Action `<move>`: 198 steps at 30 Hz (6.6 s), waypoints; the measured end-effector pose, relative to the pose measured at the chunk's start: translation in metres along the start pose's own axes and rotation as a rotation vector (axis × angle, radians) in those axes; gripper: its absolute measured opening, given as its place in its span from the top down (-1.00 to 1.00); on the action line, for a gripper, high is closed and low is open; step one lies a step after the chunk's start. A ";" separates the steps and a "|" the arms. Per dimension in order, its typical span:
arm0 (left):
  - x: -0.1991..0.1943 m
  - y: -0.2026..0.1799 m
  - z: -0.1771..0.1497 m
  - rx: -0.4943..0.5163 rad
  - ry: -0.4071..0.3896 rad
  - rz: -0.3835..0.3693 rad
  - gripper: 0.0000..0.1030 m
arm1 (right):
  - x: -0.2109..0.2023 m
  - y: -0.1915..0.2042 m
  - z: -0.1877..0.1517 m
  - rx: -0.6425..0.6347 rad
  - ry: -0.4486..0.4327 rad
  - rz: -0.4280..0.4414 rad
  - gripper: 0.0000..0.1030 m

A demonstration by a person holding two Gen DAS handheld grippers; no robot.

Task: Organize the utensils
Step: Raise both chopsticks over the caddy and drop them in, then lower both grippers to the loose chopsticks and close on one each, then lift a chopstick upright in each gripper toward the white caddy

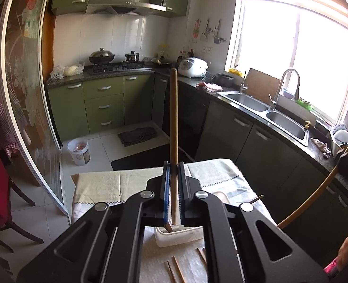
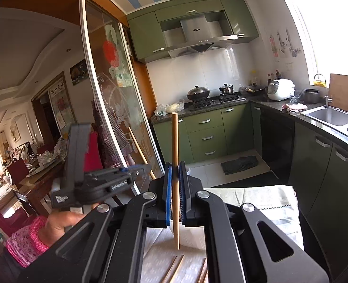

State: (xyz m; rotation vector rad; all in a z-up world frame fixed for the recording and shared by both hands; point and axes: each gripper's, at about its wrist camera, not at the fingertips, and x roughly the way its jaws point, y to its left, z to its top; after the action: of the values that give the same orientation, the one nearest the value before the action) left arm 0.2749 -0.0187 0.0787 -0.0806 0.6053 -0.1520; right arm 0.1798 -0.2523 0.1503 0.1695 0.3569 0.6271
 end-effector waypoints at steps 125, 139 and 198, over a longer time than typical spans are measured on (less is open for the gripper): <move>0.054 0.047 -0.191 -0.074 0.624 0.001 0.89 | 0.108 -0.049 -0.221 0.059 0.465 -0.185 0.87; -0.012 0.033 -0.164 -0.040 0.462 -0.019 0.89 | 0.014 -0.030 -0.193 -0.007 0.319 -0.166 0.87; -0.092 0.015 -0.105 0.022 0.234 -0.052 0.90 | -0.023 -0.008 -0.117 -0.020 0.115 -0.008 0.87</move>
State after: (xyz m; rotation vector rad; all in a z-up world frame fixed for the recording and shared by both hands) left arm 0.1418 0.0080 0.0426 -0.0573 0.8357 -0.2207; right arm 0.1231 -0.2671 0.0464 0.1128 0.4612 0.6336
